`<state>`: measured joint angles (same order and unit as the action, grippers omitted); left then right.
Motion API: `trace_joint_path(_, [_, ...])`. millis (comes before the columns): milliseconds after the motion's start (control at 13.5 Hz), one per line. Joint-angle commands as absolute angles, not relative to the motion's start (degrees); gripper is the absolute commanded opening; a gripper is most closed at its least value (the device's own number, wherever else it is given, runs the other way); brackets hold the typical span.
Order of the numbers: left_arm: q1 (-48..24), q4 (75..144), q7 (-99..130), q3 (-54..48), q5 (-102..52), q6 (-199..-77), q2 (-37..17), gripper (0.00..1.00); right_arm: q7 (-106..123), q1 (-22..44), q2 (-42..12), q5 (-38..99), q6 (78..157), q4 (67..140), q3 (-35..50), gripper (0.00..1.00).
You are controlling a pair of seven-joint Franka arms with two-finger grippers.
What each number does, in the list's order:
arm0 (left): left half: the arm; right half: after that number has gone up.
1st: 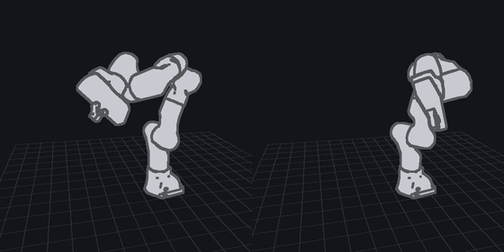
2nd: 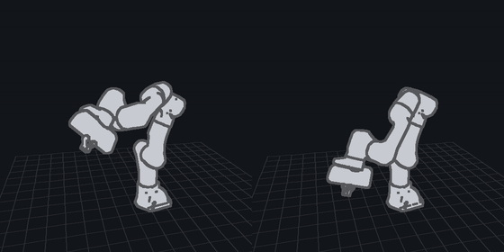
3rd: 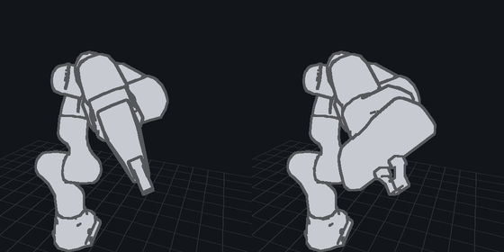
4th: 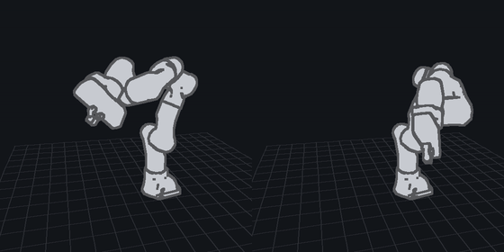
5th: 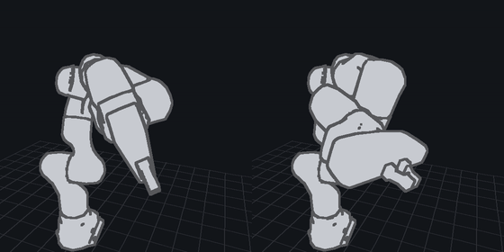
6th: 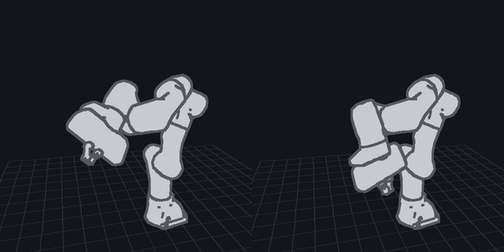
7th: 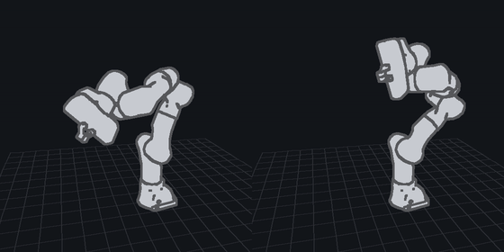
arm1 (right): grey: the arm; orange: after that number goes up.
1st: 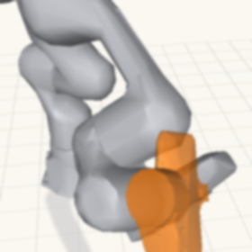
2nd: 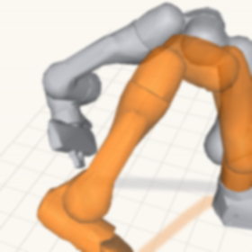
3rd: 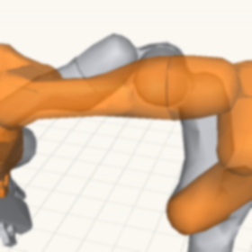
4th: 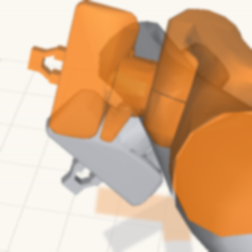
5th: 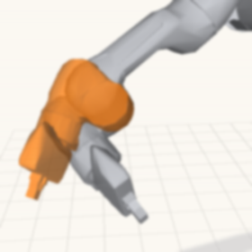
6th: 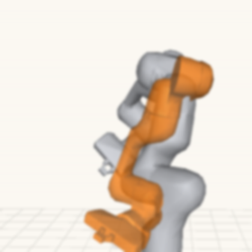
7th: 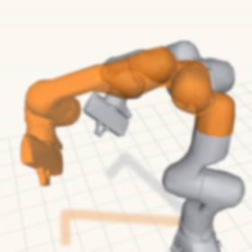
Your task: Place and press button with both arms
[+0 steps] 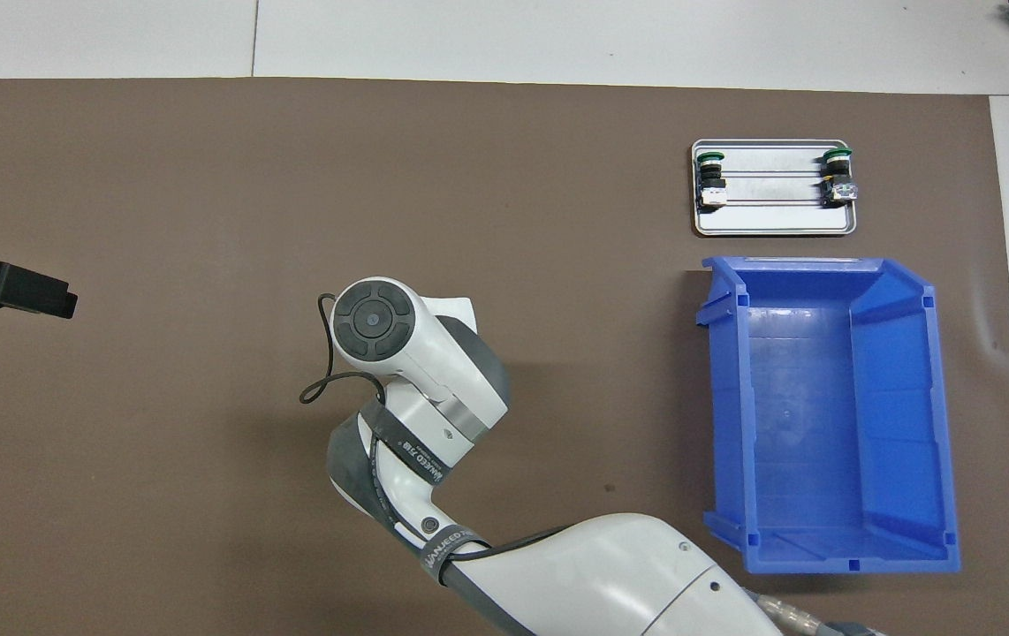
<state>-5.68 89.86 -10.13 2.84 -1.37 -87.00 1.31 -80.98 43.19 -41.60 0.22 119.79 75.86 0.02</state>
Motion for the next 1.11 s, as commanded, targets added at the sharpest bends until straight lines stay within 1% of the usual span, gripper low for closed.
trace_joint_path(0, [-5.3, 91.9, -10.2, 2.6, -1.4, -87.6, 3.1, 1.0, -78.1, 39.2, -39.6, -0.4, 113.8, 73.3, 0.6, 0.04])
trace_joint_path(74, [-5.3, 91.9, -10.1, 2.6, -1.4, -87.6, 3.1, 1.0, -76.1, 38.0, -38.1, 0.1, 112.4, 73.0, 0.5, 0.0])
trace_joint_path(222, [-5.3, 91.9, -10.1, 2.6, -1.4, -87.6, 3.1, 1.0, -70.3, 33.2, -33.7, 0.9, 110.6, 73.3, 0.8, 0.0])
trace_joint_path(295, [-5.3, 91.9, -10.1, 2.6, -1.4, -87.6, 3.1, 1.0, -66.3, 31.0, -31.5, 1.5, 107.3, 73.2, 0.7, 0.0])
trace_joint_path(443, [-5.3, 91.9, -10.1, 2.6, -1.4, -87.6, 3.1, 1.0, -58.6, 26.2, -27.6, 2.1, 103.3, 73.4, 0.7, 0.0])
trace_joint_path(665, [-5.3, 91.9, -10.1, 2.6, -1.4, -87.6, 3.1, 1.0, -45.1, 18.6, -24.2, 2.0, 97.4, 74.1, 0.5, 0.0])
trace_joint_path(812, [-5.3, 91.9, -10.1, 2.6, -1.4, -87.6, 3.1, 1.0, -38.5, 13.3, -22.7, 2.0, 96.8, 75.7, 0.5, 0.0])
trace_joint_path(1034, [-5.3, 91.9, -10.1, 2.6, -1.4, -87.6, 3.1, 1.0, -28.9, 7.0, -19.4, 1.9, 96.9, 81.5, 0.5, 0.0])
